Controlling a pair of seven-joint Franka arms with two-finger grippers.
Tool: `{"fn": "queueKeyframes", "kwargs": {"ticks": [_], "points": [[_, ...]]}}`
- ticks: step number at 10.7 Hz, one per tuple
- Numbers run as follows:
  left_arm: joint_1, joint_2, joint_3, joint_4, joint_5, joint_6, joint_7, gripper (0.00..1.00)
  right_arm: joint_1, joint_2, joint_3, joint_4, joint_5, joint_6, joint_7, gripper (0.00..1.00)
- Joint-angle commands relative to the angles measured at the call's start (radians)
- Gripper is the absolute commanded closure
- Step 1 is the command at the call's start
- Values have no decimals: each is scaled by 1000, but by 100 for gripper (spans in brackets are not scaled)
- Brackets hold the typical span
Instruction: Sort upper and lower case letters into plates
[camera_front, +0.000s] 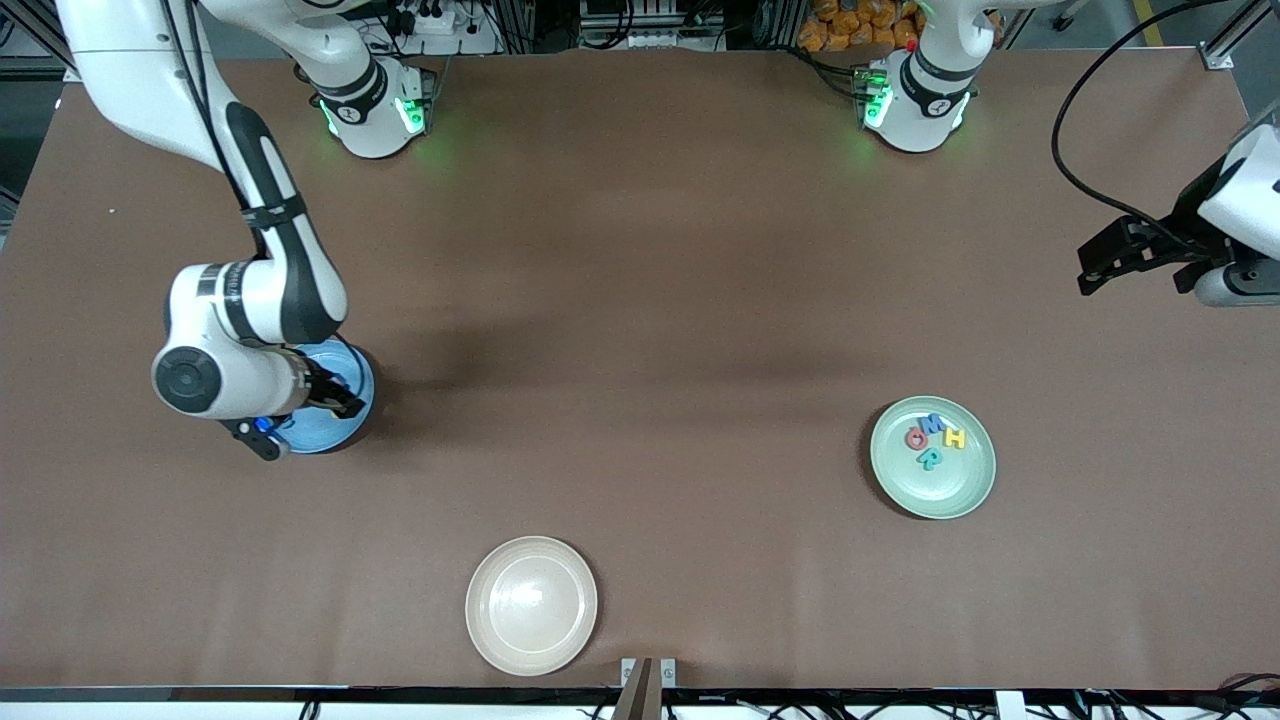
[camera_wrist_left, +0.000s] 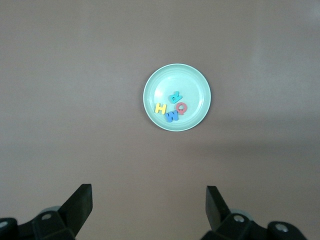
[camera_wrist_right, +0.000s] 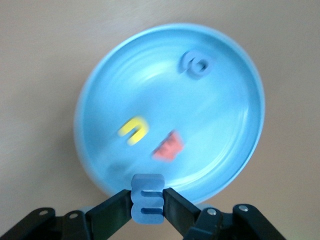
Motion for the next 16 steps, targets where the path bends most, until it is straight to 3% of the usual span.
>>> {"fn": "queueKeyframes", "kwargs": {"ticks": [1,2,3,6,11,14,16], "points": [[3,-22,12,-13,-27,-21,36,0,3,-47,-39,-97,7,76,-126,91],[3,-20,13,-13,-27,-23,38,0,3,-45,-43,-96,7,74,-132,23],[3,-20,13,-13,-29,-23,38,0,2,-53,-45,-94,7,62,-135,0],[1,-19,13,-11,-32,-23,36,0,9,-140,-43,-35,5,-16,-145,0],[0,-23,13,-10,-32,-23,36,0,49,-211,-31,296,8,-318,-246,0],[0,-23,20,-10,-32,-30,38,0,91,-273,-28,373,10,-349,-285,0],[-2,-25,20,-10,-32,-30,38,0,82,-268,-33,507,11,-488,-356,0]]}}
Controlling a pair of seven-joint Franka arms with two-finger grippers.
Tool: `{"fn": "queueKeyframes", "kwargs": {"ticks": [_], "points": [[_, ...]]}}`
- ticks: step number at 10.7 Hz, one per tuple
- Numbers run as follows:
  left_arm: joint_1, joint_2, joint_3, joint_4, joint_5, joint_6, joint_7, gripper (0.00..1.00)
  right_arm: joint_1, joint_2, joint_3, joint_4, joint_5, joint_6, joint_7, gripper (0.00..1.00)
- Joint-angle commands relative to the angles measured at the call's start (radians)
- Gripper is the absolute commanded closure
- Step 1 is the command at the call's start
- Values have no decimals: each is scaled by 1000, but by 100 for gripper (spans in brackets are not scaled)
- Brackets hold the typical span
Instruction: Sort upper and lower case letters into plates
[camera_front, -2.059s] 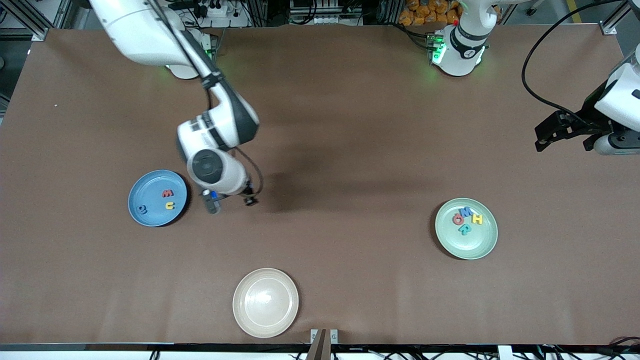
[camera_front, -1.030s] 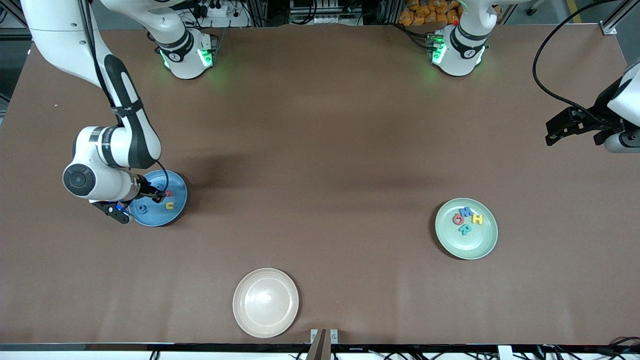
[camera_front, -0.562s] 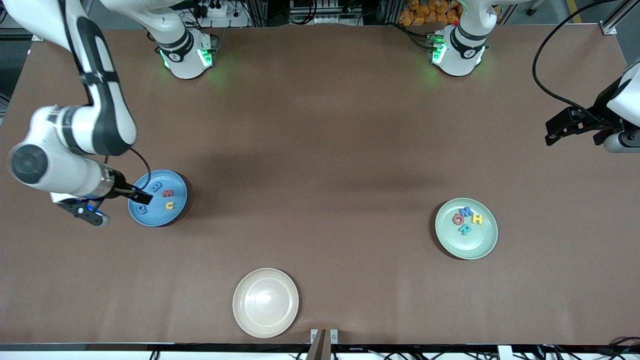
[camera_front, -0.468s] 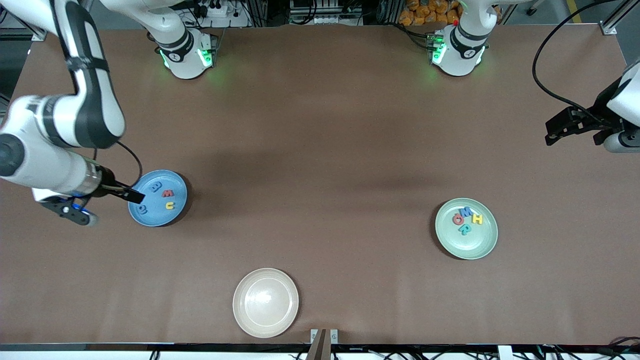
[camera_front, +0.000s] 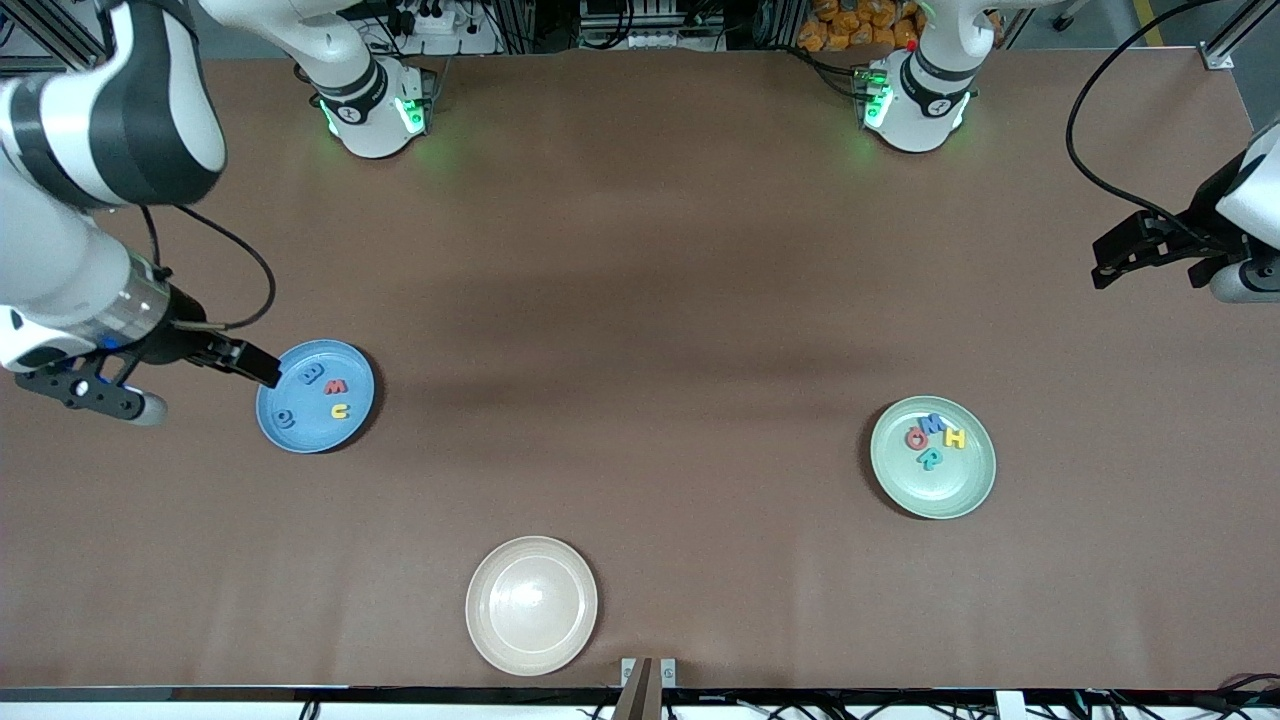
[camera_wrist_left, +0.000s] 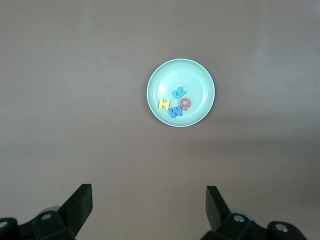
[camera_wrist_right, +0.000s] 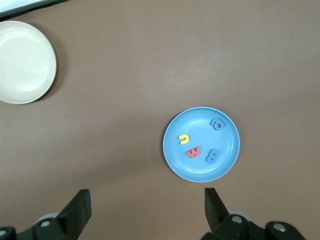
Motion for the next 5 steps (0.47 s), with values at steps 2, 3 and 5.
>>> {"fn": "queueKeyframes", "kwargs": {"ticks": [2,3,5], "points": [[-3,-21,12,-10,-32,-13,28,0,-66,-8,1,97,13,-96,-147,0],[-3,-21,12,-10,-32,-13,28,0,-101,-10,3,105,17,-123,-190,0],[-5,-21,12,-10,-32,-13,28,0,-181,-13,59,143,18,-169,-212,0]]}}
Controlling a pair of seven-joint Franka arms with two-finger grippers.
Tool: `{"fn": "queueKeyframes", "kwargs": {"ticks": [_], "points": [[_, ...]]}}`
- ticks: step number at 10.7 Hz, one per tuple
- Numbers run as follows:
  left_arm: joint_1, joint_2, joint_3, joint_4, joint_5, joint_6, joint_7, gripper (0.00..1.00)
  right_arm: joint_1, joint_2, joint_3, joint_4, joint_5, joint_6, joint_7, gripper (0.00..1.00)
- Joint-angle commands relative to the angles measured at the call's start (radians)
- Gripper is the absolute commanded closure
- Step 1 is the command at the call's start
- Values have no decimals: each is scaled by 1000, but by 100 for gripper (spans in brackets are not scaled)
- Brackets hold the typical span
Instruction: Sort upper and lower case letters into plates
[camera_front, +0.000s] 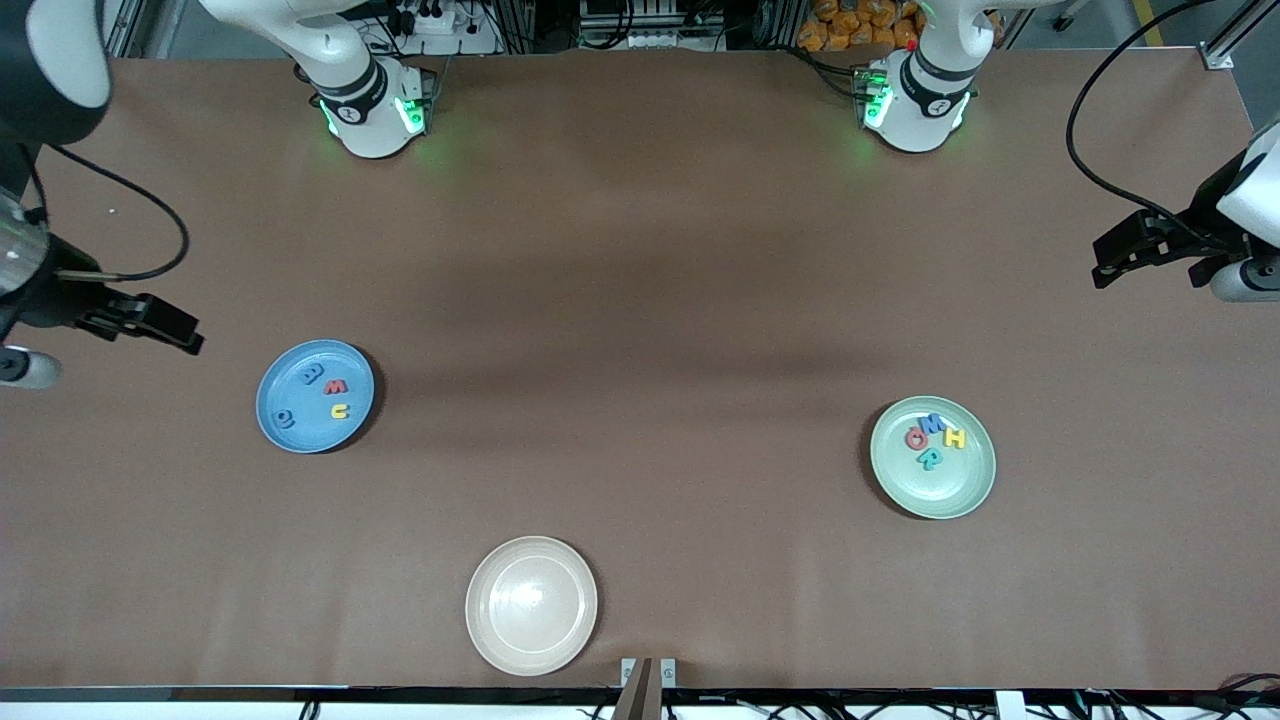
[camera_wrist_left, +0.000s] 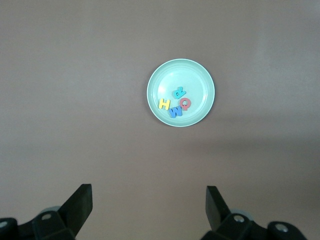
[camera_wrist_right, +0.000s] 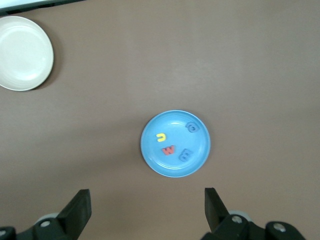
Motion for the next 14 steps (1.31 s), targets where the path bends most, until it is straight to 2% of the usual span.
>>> {"fn": "queueKeyframes", "kwargs": {"ticks": [1,2,3,10,12,14], "points": [[-4,-20,12,-10,-32,-13,28,0,-113,-6,107,47,12,-61,-24,0],[-4,-20,12,-10,-32,-13,28,0,-156,-27,164,44,7,-63,-23,0],[-4,-20,12,-10,-32,-13,28,0,-185,-37,193,36,4,-72,-23,0],[-5,-20,12,-12,-30,-20,29,0,-186,-95,203,4,-2,-78,-27,0],[-5,-20,12,-12,-32,-20,29,0,-180,-161,203,-77,-2,-40,-24,0],[-5,-20,12,-12,-32,-22,29,0,-178,-169,203,-83,-2,-36,-23,0]]}}
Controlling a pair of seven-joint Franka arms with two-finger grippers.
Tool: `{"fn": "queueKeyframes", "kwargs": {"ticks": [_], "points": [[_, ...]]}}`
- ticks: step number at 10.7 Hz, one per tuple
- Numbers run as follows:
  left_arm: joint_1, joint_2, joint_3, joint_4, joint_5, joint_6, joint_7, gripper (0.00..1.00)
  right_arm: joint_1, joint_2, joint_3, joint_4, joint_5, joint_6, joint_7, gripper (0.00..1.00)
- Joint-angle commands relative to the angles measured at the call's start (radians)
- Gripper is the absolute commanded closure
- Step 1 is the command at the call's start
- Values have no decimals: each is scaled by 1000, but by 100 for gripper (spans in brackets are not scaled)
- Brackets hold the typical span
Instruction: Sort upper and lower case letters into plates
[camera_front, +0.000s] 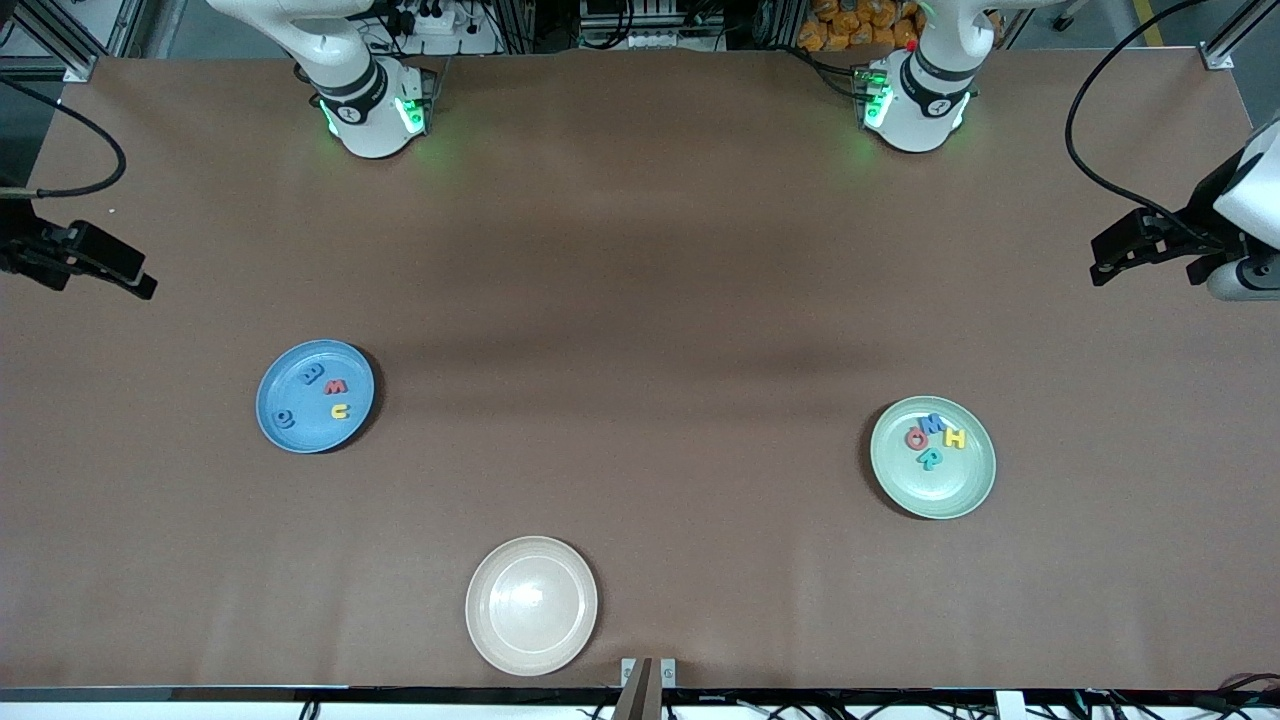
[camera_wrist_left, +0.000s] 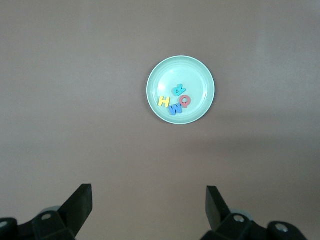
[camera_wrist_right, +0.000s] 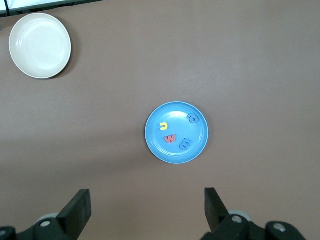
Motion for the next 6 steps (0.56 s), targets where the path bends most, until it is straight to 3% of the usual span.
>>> {"fn": "queueKeyframes", "kwargs": {"ticks": [1,6], "points": [[-4,-20,11,-12,-32,-12,31,0,-13,-42,17,-55,-4,23,0,0],[-4,-20,11,-12,-30,-12,31,0,-14,-42,17,-55,-14,23,-2,0]]}}
